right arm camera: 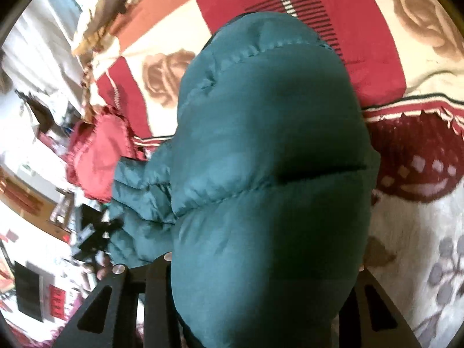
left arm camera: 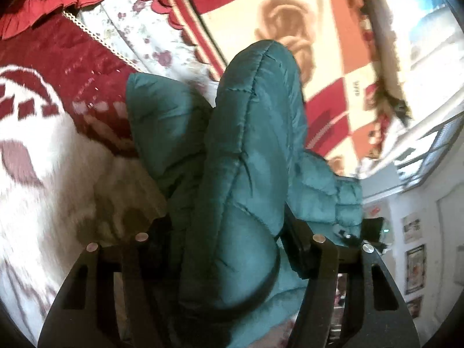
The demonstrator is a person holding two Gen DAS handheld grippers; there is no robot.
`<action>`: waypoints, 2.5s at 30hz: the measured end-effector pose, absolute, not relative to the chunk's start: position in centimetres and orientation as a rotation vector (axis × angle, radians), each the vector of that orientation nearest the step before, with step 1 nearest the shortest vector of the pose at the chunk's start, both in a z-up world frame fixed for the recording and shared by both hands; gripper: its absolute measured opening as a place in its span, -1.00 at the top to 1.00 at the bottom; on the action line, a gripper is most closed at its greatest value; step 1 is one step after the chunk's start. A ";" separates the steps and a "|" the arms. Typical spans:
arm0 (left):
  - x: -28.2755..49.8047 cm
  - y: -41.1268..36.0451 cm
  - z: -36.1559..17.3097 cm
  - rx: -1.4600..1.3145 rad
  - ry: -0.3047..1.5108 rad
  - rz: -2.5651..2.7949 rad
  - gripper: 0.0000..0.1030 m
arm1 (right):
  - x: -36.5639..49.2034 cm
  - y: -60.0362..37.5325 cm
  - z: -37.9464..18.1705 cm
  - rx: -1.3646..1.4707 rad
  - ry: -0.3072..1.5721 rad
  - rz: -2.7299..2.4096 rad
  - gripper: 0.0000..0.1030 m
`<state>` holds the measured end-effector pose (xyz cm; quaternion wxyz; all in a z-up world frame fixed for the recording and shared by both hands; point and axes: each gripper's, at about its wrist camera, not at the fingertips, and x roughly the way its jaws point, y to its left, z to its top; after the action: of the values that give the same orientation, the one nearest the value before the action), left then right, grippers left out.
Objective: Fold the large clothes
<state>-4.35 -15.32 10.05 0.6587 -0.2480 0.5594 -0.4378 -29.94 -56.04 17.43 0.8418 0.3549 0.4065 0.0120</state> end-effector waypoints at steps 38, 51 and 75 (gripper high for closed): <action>-17.2 -14.5 16.2 0.048 1.049 -0.556 -0.49 | -34.7 -43.6 18.0 0.300 0.943 -0.287 -0.35; -16.3 -16.1 13.1 0.104 0.959 -0.448 -0.70 | -30.2 -44.2 13.6 0.239 0.953 -0.342 -0.36; -25.6 -15.1 18.1 0.113 0.815 -0.459 -0.69 | -38.5 -34.3 20.8 0.252 0.855 -0.380 -0.67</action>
<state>-25.63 -15.13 18.07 0.8911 0.0544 0.3926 -0.2209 -38.52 -34.33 20.83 0.8849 0.1210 0.4108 -0.1829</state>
